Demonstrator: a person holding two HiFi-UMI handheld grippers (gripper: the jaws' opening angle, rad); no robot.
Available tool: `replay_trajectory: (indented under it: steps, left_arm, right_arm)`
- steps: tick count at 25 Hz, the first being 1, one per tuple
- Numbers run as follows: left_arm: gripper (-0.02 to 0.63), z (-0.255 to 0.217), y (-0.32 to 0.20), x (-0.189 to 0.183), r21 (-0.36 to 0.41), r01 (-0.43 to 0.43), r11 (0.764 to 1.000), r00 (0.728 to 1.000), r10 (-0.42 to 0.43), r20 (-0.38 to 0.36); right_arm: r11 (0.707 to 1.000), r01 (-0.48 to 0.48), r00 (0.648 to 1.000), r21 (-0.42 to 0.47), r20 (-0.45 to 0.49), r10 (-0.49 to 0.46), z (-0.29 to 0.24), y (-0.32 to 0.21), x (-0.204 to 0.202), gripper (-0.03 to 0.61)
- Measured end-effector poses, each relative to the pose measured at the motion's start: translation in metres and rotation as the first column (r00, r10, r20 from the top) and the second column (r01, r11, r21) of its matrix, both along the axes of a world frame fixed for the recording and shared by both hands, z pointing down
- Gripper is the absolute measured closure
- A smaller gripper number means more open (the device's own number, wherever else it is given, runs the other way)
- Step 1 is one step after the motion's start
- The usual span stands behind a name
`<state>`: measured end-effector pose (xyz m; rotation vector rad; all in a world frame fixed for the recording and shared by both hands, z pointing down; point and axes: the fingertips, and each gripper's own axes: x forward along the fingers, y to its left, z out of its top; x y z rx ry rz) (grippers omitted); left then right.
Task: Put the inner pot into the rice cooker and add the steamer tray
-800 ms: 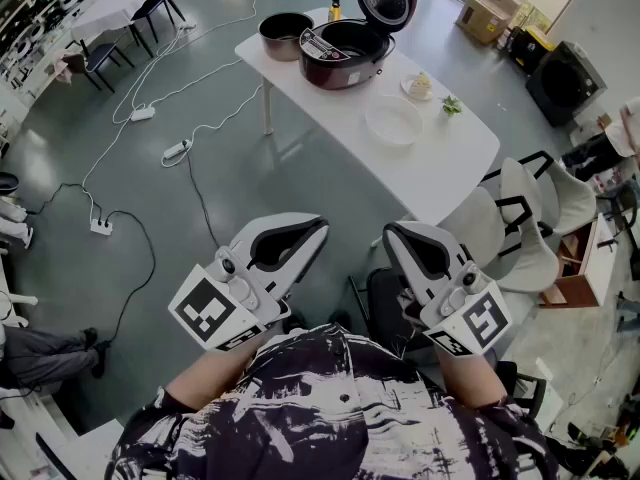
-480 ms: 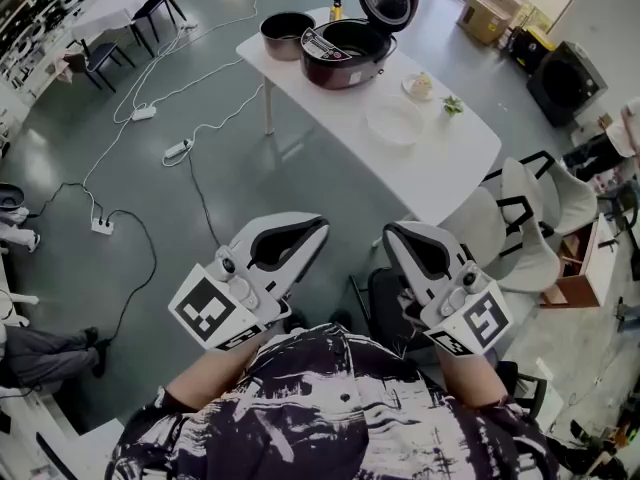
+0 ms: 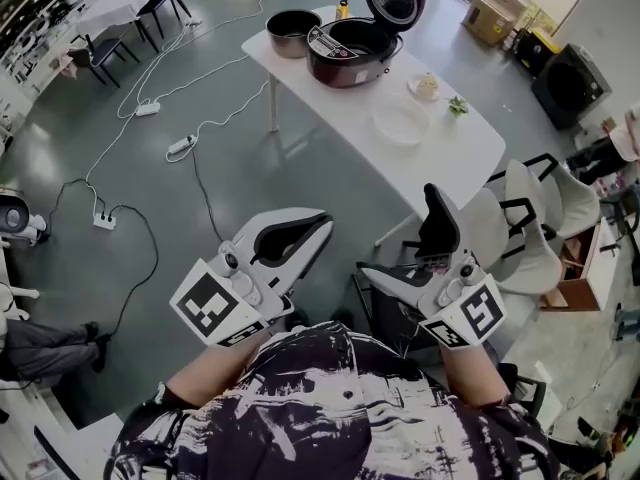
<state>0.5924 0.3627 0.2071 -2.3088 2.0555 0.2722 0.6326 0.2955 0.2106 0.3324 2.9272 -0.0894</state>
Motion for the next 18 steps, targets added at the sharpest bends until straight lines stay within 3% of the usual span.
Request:
replay_trajectory:
  steps: [11,18]
  left_arm:
    - [0.609,0.002,0.016,-0.016,0.001,0.024,1.000,1.000,-0.024,-0.005]
    - [0.609,0.012,0.040,-0.054,-0.002,0.031,1.000,0.999,-0.031,-0.022]
  right_arm:
    - [0.999,0.053,0.998,-0.001,-0.024,-0.053,0.006,0.020,-0.018,0.028]
    - [0.999,0.041,0.998,0.007,-0.043,-0.041,0.013,0.041,-0.052,0.028]
